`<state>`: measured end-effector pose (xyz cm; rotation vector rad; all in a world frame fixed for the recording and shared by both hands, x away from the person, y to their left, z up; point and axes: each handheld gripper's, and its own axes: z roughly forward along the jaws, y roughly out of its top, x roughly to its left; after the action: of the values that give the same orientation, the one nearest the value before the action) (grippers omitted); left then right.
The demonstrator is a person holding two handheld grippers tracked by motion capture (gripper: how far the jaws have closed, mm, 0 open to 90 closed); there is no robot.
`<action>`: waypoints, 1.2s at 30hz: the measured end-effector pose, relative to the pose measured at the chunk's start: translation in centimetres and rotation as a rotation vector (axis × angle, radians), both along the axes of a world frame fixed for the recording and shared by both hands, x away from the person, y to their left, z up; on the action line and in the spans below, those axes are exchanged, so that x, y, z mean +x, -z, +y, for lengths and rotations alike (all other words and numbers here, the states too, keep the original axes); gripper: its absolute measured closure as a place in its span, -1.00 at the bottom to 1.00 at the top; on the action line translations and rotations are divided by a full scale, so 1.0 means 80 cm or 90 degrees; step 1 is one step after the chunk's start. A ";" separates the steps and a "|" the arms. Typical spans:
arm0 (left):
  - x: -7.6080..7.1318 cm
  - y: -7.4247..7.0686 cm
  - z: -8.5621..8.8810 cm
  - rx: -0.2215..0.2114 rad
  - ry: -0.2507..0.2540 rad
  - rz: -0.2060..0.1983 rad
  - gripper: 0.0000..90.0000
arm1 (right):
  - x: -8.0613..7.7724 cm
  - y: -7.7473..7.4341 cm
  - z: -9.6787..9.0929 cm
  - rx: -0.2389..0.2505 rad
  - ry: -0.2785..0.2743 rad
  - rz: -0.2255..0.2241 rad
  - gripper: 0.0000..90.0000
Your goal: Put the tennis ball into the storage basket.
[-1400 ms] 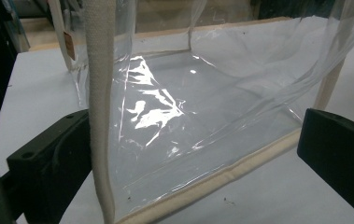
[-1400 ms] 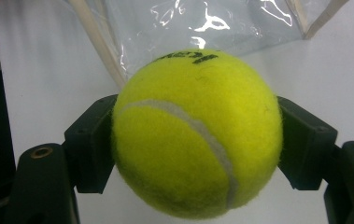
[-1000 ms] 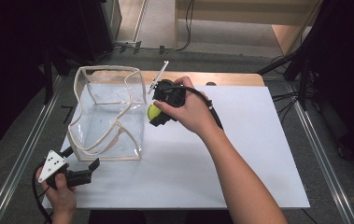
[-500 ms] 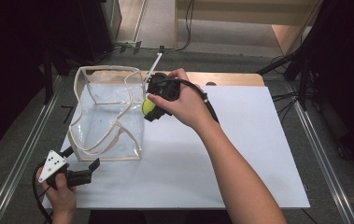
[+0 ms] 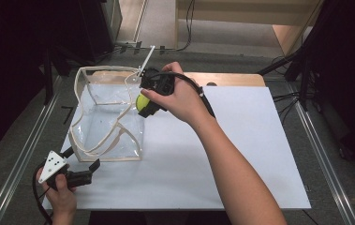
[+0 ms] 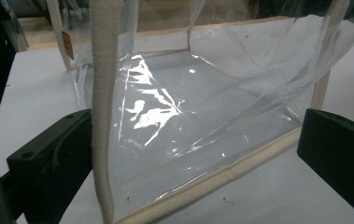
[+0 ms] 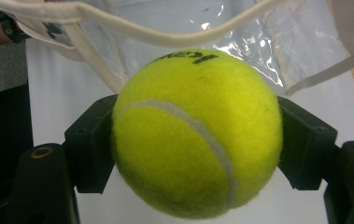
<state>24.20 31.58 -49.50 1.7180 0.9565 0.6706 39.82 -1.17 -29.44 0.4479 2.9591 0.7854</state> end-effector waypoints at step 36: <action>0.000 -0.001 0.003 -0.010 0.007 0.000 -1.00 | 0.003 -0.038 0.052 -0.011 -0.040 -0.021 -0.49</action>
<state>24.22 31.83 -49.46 1.7085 0.9487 0.6544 40.06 2.96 -26.42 0.3394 2.9603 0.7656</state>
